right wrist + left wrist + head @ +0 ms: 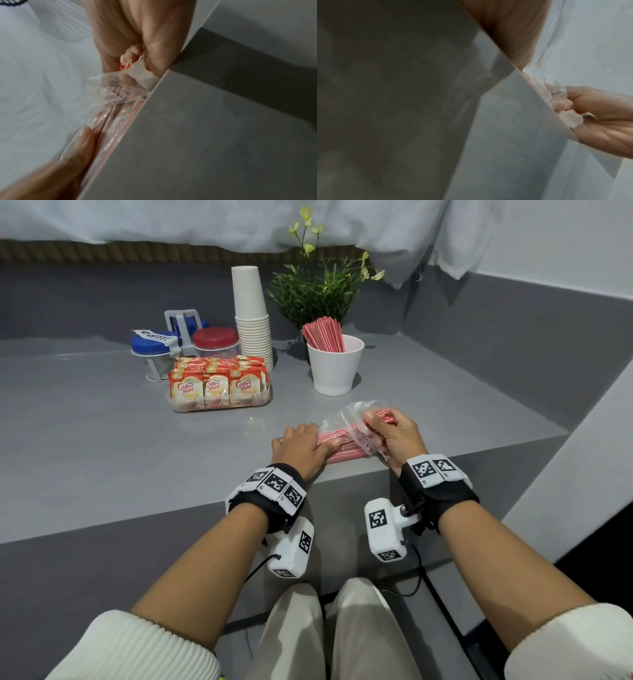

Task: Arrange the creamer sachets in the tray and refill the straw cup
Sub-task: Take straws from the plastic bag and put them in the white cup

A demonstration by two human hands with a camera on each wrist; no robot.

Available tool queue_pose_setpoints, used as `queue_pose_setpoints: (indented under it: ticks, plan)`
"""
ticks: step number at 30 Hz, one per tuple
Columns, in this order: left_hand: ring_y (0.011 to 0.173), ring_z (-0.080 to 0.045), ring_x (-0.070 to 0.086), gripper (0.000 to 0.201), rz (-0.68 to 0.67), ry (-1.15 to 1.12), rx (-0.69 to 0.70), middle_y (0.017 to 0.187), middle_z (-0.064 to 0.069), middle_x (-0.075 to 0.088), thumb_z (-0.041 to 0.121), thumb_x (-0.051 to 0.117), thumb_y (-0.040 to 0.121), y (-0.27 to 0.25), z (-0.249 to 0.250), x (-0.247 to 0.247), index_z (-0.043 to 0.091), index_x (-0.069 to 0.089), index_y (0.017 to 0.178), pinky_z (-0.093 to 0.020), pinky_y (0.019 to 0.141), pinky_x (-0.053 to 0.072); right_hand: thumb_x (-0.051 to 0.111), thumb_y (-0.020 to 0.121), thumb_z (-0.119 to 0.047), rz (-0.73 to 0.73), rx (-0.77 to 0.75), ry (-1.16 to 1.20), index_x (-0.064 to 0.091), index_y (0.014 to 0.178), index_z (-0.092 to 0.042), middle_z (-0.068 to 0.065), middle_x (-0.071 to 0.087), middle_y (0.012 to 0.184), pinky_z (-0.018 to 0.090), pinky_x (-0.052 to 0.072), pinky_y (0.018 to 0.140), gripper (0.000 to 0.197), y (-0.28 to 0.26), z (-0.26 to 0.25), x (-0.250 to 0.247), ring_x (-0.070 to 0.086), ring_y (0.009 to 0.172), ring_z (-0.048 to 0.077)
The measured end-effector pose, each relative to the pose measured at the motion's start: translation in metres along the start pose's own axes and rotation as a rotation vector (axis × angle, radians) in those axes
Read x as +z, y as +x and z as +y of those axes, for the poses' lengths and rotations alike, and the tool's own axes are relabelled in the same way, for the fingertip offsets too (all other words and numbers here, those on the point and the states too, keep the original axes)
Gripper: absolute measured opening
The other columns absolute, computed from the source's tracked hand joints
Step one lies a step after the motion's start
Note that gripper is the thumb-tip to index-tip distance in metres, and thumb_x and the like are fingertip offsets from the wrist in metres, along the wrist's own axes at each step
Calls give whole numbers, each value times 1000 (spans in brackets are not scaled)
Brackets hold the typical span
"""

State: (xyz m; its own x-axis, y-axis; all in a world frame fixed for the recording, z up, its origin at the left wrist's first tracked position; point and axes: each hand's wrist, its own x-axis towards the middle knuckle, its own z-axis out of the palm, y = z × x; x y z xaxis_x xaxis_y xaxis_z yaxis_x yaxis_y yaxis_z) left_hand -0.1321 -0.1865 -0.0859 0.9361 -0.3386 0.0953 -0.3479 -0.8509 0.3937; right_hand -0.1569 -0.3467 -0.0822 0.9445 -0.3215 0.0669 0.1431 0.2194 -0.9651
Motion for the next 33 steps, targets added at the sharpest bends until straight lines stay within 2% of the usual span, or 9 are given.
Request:
queue_pose_setpoints:
  ticks: [5,8,12,18,23,27,30,31,33]
  plan:
    - [109,-27,43,42,27,-68,1,114,-9,54,48,35,95,-1,-1,1,11,48,106,-40,93,29,59,86,-3,41,45,91,58,70,-9,-5,48,40,12,29,31,18,7,3,-13,35,29,1]
    - [108,-26,44,36,35,-67,6,112,-8,55,44,33,97,0,-1,1,12,48,103,-40,93,29,58,86,-3,113,49,245,58,78,-5,-2,57,51,11,31,32,8,12,2,-23,40,34,2]
    - [109,-26,44,34,42,-57,14,112,-8,55,41,31,98,0,0,1,12,48,103,-40,95,29,58,87,-7,22,123,360,60,87,-5,-4,57,48,13,37,37,2,12,5,-22,43,35,2]
    - [110,-27,43,33,53,-92,12,113,-8,54,41,32,97,-1,0,1,13,47,108,-39,94,28,58,86,-1,-46,124,162,53,71,-7,10,38,60,12,28,28,16,7,-2,3,33,28,3]
    - [116,-25,45,38,132,-275,37,122,-6,52,31,37,97,-3,0,2,25,31,134,-43,99,28,63,83,-3,97,69,170,58,73,-6,-3,48,37,14,30,30,11,16,-16,3,35,28,3]
    - [117,-25,45,34,137,-271,54,125,-5,46,27,37,97,-3,0,3,28,36,131,-43,100,28,62,84,-3,-3,43,210,58,79,-4,-4,50,39,15,34,31,7,10,-22,19,38,29,3]
    - [118,-25,44,32,128,-248,48,125,-5,47,31,41,95,-3,-1,4,27,40,127,-43,100,27,68,80,-6,-11,-2,18,54,71,-11,1,56,56,33,55,57,17,9,-13,34,57,52,18]
    - [118,-25,43,32,126,-237,48,125,-4,48,31,43,94,-4,-1,4,28,41,127,-43,101,26,70,79,-9,31,-13,-52,53,68,-14,3,57,62,44,55,70,20,10,-10,37,59,63,23]
    - [120,-24,42,34,118,-206,51,127,-4,48,32,46,94,-4,-1,5,29,41,128,-44,102,26,70,78,-18,117,-35,-140,52,66,-18,2,56,65,51,51,83,22,14,-9,38,58,69,24]
